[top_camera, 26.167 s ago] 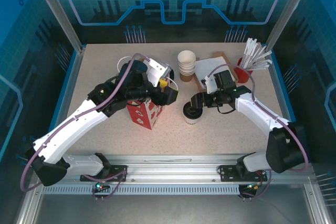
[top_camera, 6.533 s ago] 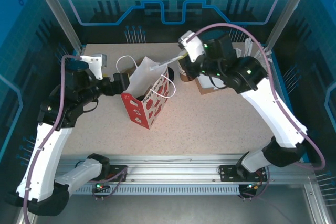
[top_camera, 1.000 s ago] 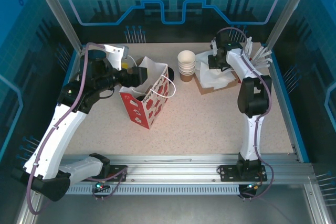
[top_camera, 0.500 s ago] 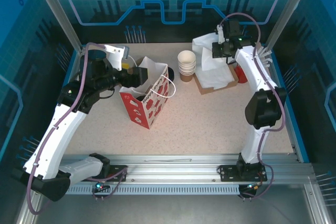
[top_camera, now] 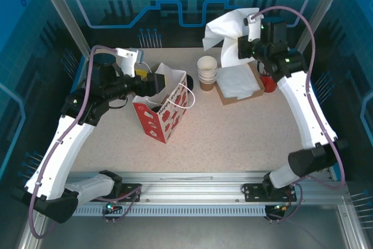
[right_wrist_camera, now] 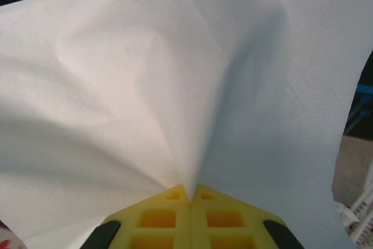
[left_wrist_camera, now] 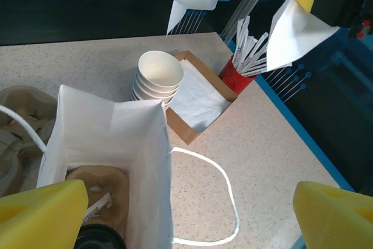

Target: Pack the takeout coffee

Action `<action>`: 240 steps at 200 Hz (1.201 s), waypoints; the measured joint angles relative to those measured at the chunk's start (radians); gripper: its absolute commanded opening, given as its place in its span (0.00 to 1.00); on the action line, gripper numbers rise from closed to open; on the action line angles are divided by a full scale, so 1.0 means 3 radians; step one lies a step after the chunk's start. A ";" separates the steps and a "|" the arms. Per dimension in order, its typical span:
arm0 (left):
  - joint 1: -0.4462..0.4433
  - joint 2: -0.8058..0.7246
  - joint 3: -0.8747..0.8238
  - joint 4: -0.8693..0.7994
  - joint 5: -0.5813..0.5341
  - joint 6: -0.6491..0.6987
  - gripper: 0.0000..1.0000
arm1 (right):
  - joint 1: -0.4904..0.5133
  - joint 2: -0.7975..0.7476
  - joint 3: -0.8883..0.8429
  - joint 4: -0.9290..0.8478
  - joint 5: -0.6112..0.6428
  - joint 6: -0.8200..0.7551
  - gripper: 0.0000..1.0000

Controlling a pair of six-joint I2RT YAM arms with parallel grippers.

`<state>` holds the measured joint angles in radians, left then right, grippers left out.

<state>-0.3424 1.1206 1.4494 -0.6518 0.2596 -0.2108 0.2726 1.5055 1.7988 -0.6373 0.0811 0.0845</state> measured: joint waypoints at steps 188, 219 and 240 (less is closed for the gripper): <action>-0.0697 0.1623 0.2534 -0.1180 -0.0173 0.0165 0.73 | 0.1077 -0.1197 -0.1339 0.0740 -0.0446 -0.0009 0.08; -0.0699 0.1648 0.2542 -0.1230 -0.0122 0.0146 0.52 | 0.1147 -0.1171 -0.1354 0.0797 -0.0398 -0.0010 0.08; -0.0699 0.1648 0.2566 -0.1226 -0.0076 0.0086 0.35 | 0.1172 -0.1146 -0.1354 0.0834 -0.0378 -0.0010 0.08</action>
<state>-0.5522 1.6150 2.2192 -1.0195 0.2367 -0.1848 0.6243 1.1618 1.3926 -0.3870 -0.0322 0.0814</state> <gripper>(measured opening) 0.445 0.085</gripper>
